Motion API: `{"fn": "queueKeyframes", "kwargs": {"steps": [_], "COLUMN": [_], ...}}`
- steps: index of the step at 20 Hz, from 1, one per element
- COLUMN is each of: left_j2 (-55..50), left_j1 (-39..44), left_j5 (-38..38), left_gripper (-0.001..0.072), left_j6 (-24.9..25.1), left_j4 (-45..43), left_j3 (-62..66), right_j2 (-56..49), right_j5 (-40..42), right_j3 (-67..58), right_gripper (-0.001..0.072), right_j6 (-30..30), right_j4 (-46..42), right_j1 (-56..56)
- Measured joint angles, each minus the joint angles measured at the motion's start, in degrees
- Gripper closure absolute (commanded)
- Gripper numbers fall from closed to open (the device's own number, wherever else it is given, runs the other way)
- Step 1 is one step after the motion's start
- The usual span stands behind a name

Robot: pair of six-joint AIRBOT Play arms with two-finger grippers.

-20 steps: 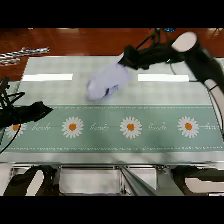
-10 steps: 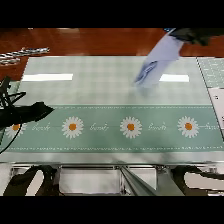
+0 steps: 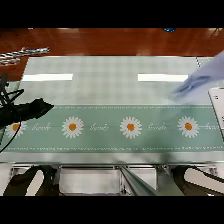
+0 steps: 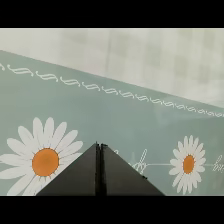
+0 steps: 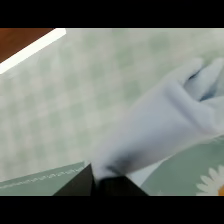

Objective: Fold the shirts.

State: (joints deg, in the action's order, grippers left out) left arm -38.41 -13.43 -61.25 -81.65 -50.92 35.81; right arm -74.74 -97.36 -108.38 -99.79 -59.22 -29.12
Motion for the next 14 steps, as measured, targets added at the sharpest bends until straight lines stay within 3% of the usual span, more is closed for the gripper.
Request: {"fn": "queueKeyframes", "kwargs": {"steps": [5,11,12,14], "left_j2": [-0.02,-0.33,-0.59,-1.60], "left_j1": [0.20,4.46,5.49,7.63], "left_j5": [2.49,4.70,5.51,7.34], "left_gripper": [0.0692,0.0691,0.0692,0.0692], "left_j6": [0.00,0.15,0.20,0.20], "left_j4": [0.48,0.68,0.68,0.68], "left_j3": [0.00,0.00,0.00,0.00], "right_j2": [7.61,20.96,23.19,26.97], "right_j5": [-6.49,-8.20,-8.15,-7.98], "right_j3": [9.62,34.07,38.64,46.49], "right_gripper": [0.0693,0.0691,0.0660,0.0331], "right_j6": [-0.35,0.17,0.57,1.40], "right_j4": [-12.87,-31.10,-34.38,-39.82], "right_j1": [-5.90,-16.57,-18.23,-20.72]}}
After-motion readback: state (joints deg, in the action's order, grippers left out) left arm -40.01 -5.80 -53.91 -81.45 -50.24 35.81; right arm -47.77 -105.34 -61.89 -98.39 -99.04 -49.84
